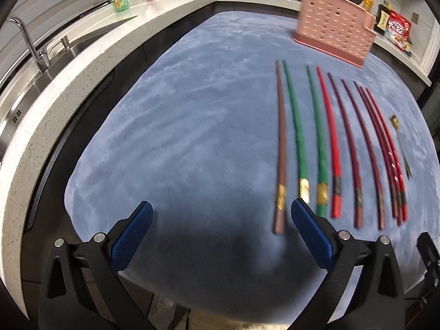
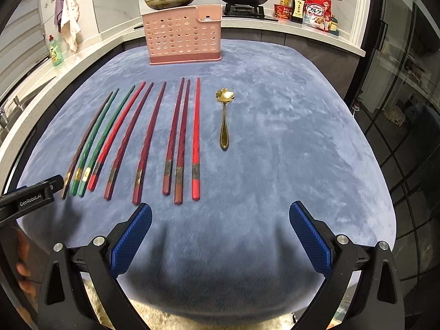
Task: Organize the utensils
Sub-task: 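Close the left gripper on the brown chopstick while the right gripper grasps the gold spoon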
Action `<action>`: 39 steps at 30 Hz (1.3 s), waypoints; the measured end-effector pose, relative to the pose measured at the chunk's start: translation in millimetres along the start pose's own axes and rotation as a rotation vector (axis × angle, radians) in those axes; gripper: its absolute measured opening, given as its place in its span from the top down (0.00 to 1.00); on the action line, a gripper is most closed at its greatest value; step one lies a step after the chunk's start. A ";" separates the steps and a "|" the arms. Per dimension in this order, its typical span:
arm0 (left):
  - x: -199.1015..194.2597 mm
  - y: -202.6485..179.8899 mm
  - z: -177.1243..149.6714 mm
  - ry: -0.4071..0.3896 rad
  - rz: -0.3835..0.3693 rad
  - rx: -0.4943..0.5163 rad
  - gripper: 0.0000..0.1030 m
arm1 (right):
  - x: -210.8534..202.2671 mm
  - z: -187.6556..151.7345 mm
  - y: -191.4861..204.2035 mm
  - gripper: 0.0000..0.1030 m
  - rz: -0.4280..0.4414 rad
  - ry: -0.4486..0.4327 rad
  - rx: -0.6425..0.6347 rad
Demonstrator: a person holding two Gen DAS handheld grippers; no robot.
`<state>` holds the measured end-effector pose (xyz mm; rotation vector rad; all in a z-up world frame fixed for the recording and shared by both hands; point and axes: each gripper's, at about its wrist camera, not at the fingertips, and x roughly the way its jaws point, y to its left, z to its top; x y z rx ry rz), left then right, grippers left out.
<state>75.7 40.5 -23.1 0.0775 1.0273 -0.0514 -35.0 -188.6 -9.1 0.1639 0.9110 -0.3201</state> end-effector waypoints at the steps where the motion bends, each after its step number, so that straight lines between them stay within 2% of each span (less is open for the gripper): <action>1: 2.4 0.7 1.9 -0.001 0.004 0.001 0.07 | 2.1 2.3 -0.1 0.07 0.000 0.001 -0.001; 7: 12.5 -0.2 6.0 0.006 -0.028 0.004 0.09 | 10.2 11.5 -2.5 0.07 -0.009 0.002 -0.002; 15: 17.7 -8.3 4.9 0.013 -0.040 0.035 0.20 | 21.4 25.1 -4.7 0.07 -0.008 0.001 -0.002; 16: 17.0 -8.4 4.9 0.011 -0.040 0.036 0.25 | 22.6 26.8 -4.8 0.08 -0.006 -0.003 -0.006; 20: 12.8 -5.7 9.3 -0.006 -0.060 0.027 0.63 | 31.6 34.6 -7.0 0.21 0.006 -0.001 -0.005; 23: 13.0 -4.0 11.3 -0.002 -0.076 0.023 0.78 | 43.1 44.0 -11.7 0.35 0.025 0.010 0.016; 25: 13.1 -4.9 11.9 0.000 -0.085 0.027 0.84 | 50.6 50.9 -14.0 0.43 0.023 0.011 0.018; 27: 13.6 -6.1 12.1 -0.001 -0.084 0.031 0.85 | 56.7 56.4 -16.0 0.54 0.031 0.014 0.026; 33: 14.2 -8.7 10.6 -0.012 -0.066 0.044 0.85 | 80.8 66.6 -24.8 0.74 0.090 0.049 0.093; 35: 14.0 -9.5 9.9 -0.017 -0.062 0.049 0.85 | 87.3 66.7 -25.2 0.78 0.098 0.062 0.100; 39: 13.6 -11.4 8.3 -0.026 -0.051 0.059 0.85 | 88.4 64.5 -23.5 0.78 0.097 0.044 0.092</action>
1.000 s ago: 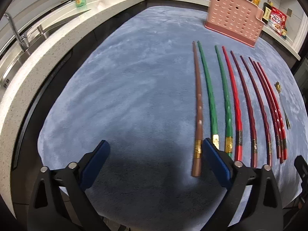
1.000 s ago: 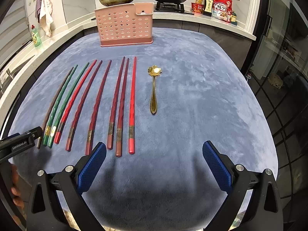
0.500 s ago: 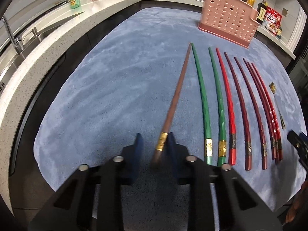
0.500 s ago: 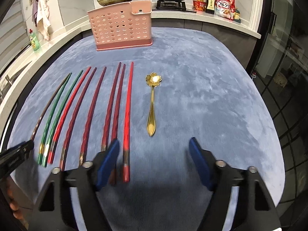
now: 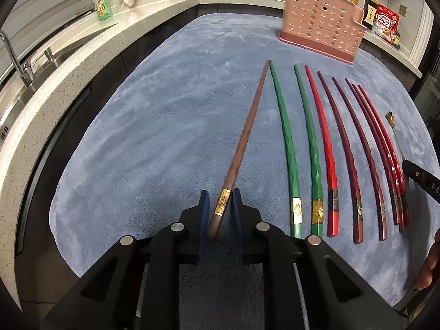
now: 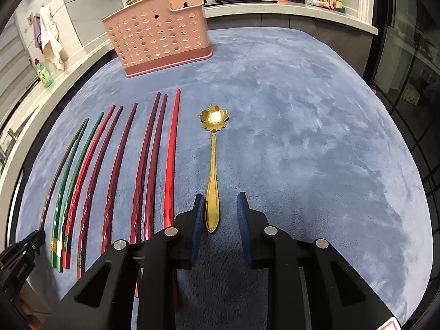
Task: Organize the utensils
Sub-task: 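Close the left gripper on the brown chopstick while the right gripper grasps the gold spoon, then lift the brown chopstick with the left gripper while the right gripper lifts the gold spoon toward the basket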
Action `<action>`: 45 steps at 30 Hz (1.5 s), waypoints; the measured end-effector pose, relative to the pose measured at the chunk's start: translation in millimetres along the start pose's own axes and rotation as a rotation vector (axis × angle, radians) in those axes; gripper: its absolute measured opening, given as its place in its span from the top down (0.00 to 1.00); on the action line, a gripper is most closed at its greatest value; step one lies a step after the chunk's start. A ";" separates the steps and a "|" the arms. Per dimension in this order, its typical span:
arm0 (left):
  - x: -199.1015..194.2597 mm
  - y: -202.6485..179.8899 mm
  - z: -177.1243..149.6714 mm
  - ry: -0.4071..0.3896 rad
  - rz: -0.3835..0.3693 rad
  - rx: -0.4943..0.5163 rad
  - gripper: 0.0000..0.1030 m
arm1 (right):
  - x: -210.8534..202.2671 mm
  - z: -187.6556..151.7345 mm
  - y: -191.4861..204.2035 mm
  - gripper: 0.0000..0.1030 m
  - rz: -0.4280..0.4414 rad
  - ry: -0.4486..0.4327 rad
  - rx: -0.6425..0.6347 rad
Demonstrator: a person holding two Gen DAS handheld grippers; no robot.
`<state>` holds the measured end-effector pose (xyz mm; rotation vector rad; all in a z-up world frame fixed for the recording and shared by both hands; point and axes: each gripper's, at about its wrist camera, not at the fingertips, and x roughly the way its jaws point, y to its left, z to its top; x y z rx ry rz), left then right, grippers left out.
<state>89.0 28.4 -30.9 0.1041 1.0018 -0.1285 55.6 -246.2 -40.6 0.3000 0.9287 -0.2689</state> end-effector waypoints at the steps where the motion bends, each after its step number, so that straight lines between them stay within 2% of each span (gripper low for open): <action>1: -0.1 -0.5 -0.4 -0.003 0.004 0.001 0.85 | 0.2 -0.6 0.3 0.78 0.000 -0.003 -0.004; 5: -0.1 -1.9 -0.7 -0.009 0.011 0.006 0.85 | 0.1 -2.6 -1.7 0.80 0.010 -0.016 -0.009; 8: -0.2 -2.3 -0.7 -0.009 0.010 0.006 0.85 | -1.2 -4.4 -3.3 0.89 0.020 -0.017 -0.010; 16: -2.8 -1.2 0.3 0.000 -0.006 0.011 0.85 | -15.8 -9.7 -7.1 0.90 0.049 -0.027 0.002; 20: -7.4 3.5 3.1 0.008 -0.041 -0.013 0.85 | -34.4 -9.0 -10.5 0.90 0.058 -0.061 0.008; 29: -28.9 3.3 10.5 -0.043 -0.068 -0.012 0.88 | -76.4 7.6 -18.1 0.90 0.064 -0.158 0.024; 35: -19.4 12.4 3.8 -0.004 -0.100 -0.044 0.87 | -89.2 14.4 -15.7 0.90 0.065 -0.192 0.025; 36: -17.8 13.7 2.9 0.000 -0.106 -0.050 0.87 | -89.9 14.9 -15.3 0.90 0.065 -0.194 0.024; 40: -13.6 16.4 -1.4 0.008 -0.121 -0.059 0.70 | -89.7 14.2 -14.2 0.90 0.064 -0.192 0.020; 45: -6.8 16.1 -3.2 0.016 -0.141 -0.059 0.71 | -89.8 11.1 -15.2 0.90 0.062 -0.186 0.026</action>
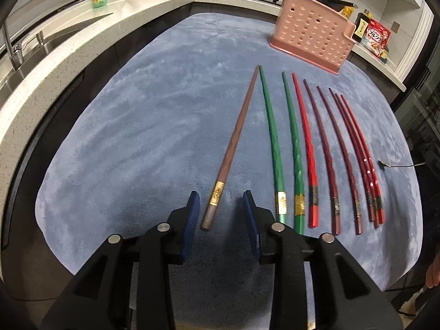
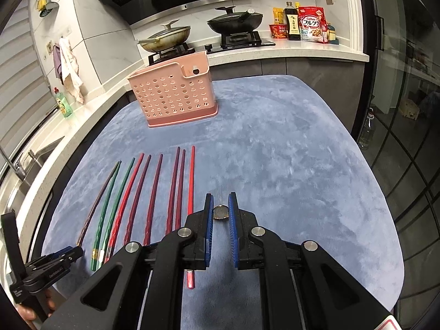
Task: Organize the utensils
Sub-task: 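Lift the brown chopstick with the left gripper while the right gripper lifts the gold spoon toward the basket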
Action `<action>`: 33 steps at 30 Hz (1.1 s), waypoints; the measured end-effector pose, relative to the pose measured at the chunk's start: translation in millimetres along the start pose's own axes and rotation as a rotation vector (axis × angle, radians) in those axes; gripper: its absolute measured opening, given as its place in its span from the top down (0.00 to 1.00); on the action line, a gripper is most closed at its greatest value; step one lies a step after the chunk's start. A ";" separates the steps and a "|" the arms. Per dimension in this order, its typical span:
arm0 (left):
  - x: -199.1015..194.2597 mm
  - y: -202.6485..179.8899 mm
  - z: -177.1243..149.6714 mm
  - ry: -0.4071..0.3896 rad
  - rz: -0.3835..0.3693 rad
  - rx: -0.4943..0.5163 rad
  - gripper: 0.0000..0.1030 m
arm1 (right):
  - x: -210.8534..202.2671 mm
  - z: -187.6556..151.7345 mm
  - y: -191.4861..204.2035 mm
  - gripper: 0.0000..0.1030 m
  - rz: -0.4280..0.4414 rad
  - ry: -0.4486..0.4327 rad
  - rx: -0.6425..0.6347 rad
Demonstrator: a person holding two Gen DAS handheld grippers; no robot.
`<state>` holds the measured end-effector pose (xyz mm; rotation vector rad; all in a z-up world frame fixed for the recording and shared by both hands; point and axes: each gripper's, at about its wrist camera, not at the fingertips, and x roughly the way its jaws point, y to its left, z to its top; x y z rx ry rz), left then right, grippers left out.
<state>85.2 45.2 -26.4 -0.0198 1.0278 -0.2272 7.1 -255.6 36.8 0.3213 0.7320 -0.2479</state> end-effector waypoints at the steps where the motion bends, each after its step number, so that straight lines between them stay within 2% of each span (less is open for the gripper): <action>1: 2.6 1.9 0.0 0.006 -0.010 -0.009 0.71 | 0.3 -0.7 -0.2 0.90 0.000 0.002 0.002; 3: 2.4 4.0 1.2 0.001 -0.016 -0.024 0.73 | 0.0 -1.5 -0.5 0.90 -0.002 0.004 0.004; 5: 2.5 6.1 1.9 0.004 -0.026 -0.030 0.87 | -0.2 -2.0 -1.1 0.90 -0.002 0.006 0.007; 13: -6.7 7.2 1.0 0.001 -0.049 -0.029 0.90 | -1.2 -1.4 -1.8 0.90 0.001 0.004 0.009; 18: -35.5 3.0 11.9 -0.056 -0.053 -0.015 0.91 | -9.3 6.4 -3.4 0.90 0.011 -0.019 0.008; 20: -47.1 2.6 20.4 -0.082 -0.060 -0.020 0.91 | -12.1 10.2 -3.7 0.91 0.016 -0.027 0.008; 21: -53.7 2.3 26.3 -0.099 -0.065 -0.022 0.92 | -12.7 12.4 -3.6 0.97 0.017 -0.032 0.006; 29: -94.6 -9.0 78.8 -0.229 -0.042 0.018 0.92 | -16.1 28.0 -1.4 0.99 0.033 -0.056 -0.009; 33: -111.9 -12.4 117.1 -0.298 -0.040 0.022 0.92 | -17.0 38.2 0.2 0.99 0.052 -0.069 -0.015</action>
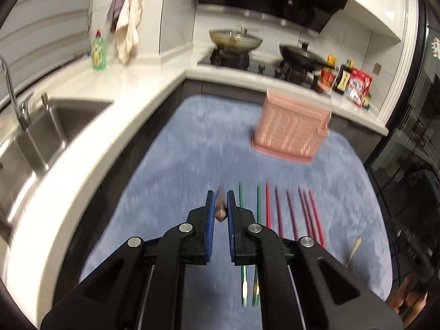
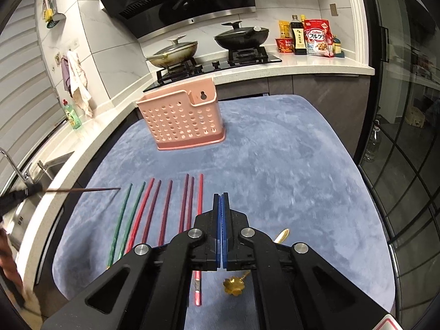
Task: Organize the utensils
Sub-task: 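Lift the brown chopstick with the left gripper while the right gripper lifts the gold spoon toward the basket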
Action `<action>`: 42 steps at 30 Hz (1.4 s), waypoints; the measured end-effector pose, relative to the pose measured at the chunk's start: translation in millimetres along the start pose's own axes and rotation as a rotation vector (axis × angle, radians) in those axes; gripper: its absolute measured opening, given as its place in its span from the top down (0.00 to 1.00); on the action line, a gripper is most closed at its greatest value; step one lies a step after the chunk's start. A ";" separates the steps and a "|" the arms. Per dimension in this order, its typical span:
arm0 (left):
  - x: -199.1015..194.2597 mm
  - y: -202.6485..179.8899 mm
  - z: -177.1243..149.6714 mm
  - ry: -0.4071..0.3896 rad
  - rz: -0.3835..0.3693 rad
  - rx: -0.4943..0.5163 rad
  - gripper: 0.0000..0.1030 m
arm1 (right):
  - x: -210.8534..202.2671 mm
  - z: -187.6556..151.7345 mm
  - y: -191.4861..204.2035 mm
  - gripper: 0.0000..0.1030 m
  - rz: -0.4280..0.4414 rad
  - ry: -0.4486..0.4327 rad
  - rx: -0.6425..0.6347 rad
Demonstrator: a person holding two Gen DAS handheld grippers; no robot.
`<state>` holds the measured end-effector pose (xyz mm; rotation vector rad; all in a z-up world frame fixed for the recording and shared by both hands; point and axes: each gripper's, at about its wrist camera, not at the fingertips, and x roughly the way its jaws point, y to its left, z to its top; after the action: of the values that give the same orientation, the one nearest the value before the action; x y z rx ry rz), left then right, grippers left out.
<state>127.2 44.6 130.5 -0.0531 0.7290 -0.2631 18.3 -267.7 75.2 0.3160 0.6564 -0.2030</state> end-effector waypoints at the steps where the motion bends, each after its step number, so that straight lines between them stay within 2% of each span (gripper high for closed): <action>1: 0.2 -0.4 6.9 -0.009 -0.001 -0.002 0.92 | 0.7 2.0 0.0 0.99 -0.001 -0.003 -0.002; 7: 4.8 -11.0 62.8 -0.080 0.017 0.017 0.93 | 7.9 23.6 0.1 0.99 0.024 -0.021 -0.001; 10: 4.0 -20.9 89.8 -0.113 0.002 0.025 0.93 | 9.7 39.7 0.5 0.99 0.035 -0.045 -0.007; 15: 0.9 -38.7 118.9 -0.159 -0.018 0.046 0.93 | 13.9 61.6 -4.1 0.99 0.035 -0.067 -0.004; 17: 1.6 -42.8 123.3 -0.166 -0.019 0.054 0.93 | 17.5 61.0 -9.8 0.99 0.024 -0.038 -0.002; 19: 5.7 -43.9 120.1 -0.157 -0.026 0.056 0.93 | 22.6 46.3 -23.9 0.87 0.012 0.003 0.043; 20: 6.9 -42.8 118.7 -0.154 -0.028 0.055 0.93 | 25.7 38.7 -30.2 0.72 0.008 0.026 0.062; 21: 8.9 -41.1 116.4 -0.150 -0.026 0.052 0.93 | 31.4 24.8 -39.6 0.67 0.000 0.060 0.086; 24: 11.9 -35.2 110.1 -0.138 -0.026 0.038 0.93 | 50.2 -8.5 -60.5 0.67 -0.037 0.153 0.129; 29: 11.5 -29.5 99.1 -0.116 -0.023 0.034 0.93 | 82.4 -38.2 -80.5 0.68 -0.032 0.255 0.193; 30: 11.9 -27.7 98.3 -0.112 -0.023 0.034 0.93 | 88.1 -42.2 -83.0 0.70 -0.029 0.270 0.203; 35: 13.1 -22.6 90.1 -0.094 -0.011 0.033 0.93 | 100.4 -49.0 -84.9 0.75 -0.022 0.261 0.196; 39: 16.4 -20.7 84.6 -0.077 -0.010 0.026 0.93 | 102.1 -48.2 -82.6 0.89 -0.026 0.251 0.166; 42: 17.6 -20.4 82.8 -0.071 -0.009 0.026 0.93 | 96.8 -46.0 -81.2 0.92 -0.008 0.244 0.175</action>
<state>190.3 16.7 183.7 -0.0409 0.6553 -0.2784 44.4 -335.6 -37.9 0.5118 0.8829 -0.2323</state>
